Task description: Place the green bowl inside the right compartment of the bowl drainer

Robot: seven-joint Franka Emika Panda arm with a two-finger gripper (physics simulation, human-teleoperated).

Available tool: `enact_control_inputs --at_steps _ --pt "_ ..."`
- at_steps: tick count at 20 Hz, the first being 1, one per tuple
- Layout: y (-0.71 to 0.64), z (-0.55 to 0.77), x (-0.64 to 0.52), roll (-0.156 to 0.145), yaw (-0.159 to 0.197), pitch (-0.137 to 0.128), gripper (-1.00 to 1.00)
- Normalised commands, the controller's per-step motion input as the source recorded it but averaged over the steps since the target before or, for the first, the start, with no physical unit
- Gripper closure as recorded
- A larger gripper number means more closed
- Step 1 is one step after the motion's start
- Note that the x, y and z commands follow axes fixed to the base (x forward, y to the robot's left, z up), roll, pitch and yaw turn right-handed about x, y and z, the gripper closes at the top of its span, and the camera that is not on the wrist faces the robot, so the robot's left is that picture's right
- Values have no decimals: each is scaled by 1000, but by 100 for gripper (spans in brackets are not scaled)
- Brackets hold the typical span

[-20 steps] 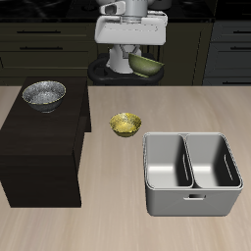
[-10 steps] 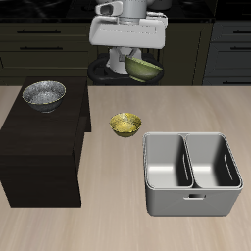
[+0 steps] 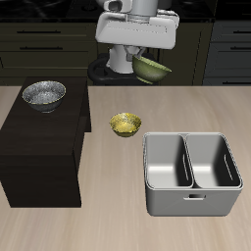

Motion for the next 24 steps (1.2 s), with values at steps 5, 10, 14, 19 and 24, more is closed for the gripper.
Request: enact_control_inputs --at_steps 5,10,14,19,24 --pt "185 21 236 8 -34 43 100" --pt "147 0 252 26 -30 47 100" --pt "110 -57 295 14 -24 42 100" --pt "19 -63 270 -10 -13 39 100" --pt "8 -46 217 23 -19 26 100"
